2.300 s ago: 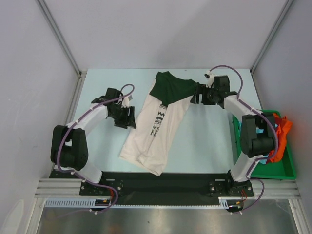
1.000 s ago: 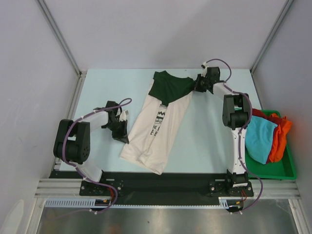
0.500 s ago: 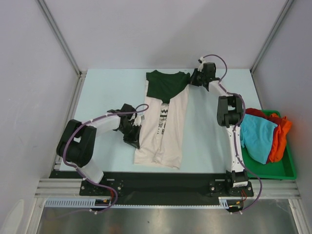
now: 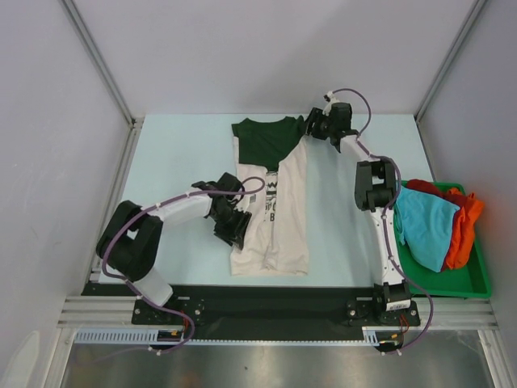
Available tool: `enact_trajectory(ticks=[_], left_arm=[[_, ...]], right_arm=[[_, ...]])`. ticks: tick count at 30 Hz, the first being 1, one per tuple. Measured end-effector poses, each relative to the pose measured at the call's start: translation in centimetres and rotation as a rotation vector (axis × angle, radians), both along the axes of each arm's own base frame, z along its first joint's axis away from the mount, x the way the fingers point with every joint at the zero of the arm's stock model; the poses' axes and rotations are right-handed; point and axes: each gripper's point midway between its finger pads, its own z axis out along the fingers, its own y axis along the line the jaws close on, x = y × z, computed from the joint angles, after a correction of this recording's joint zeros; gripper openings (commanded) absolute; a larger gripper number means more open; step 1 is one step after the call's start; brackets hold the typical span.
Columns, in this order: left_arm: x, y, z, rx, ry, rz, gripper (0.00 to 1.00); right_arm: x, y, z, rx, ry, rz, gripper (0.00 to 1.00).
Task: Fold and stack the t-shirts
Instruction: Fold the tshirt
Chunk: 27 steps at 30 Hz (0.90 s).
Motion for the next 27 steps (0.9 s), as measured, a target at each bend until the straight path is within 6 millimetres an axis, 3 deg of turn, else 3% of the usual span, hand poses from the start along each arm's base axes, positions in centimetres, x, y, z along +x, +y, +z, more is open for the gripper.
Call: enact_trajectory(ticks=[5, 10, 12, 15, 18, 20, 23, 25, 27], left_arm=[[1.3, 1.5, 2.0, 0.026, -0.076, 0.051, 0.66], [2.7, 3.0, 4.2, -0.005, -0.135, 0.148, 0.70], [3.1, 3.4, 4.6, -0.013, -0.139, 0.191, 0.69], [3.2, 3.5, 4.6, -0.033, -0.125, 0.257, 0.65], [2.1, 3.8, 3.8, -0.060, -0.067, 0.318, 0.65], [0.9, 4.1, 2.8, -0.068, -0.007, 0.363, 0.65], [-1.3, 4.5, 1.3, -0.074, 0.065, 0.420, 0.66], [-3.0, 4.6, 0.4, -0.081, 0.107, 0.449, 0.66], [-4.2, 4.7, -0.3, -0.091, 0.135, 0.473, 0.64]], right_arm=[[-2.3, -2.1, 1.1, 0.007, 0.047, 0.001, 0.82], [-6.5, -5.7, 3.6, 0.015, 0.122, -0.030, 0.83], [-9.4, -7.0, 4.8, 0.020, 0.152, -0.041, 0.79], [-15.2, -6.9, 6.7, 0.036, 0.204, -0.018, 0.74], [-22.7, -4.7, 7.2, 0.060, 0.248, 0.058, 0.72], [-27.9, -3.1, 6.0, 0.080, 0.324, 0.110, 0.71], [-35.7, -0.9, 2.5, 0.089, 0.479, 0.181, 0.70], [-40.0, -0.3, 0.3, 0.084, 0.592, 0.202, 0.69], [-43.2, 0.2, -0.7, 0.094, 0.667, 0.227, 0.68]])
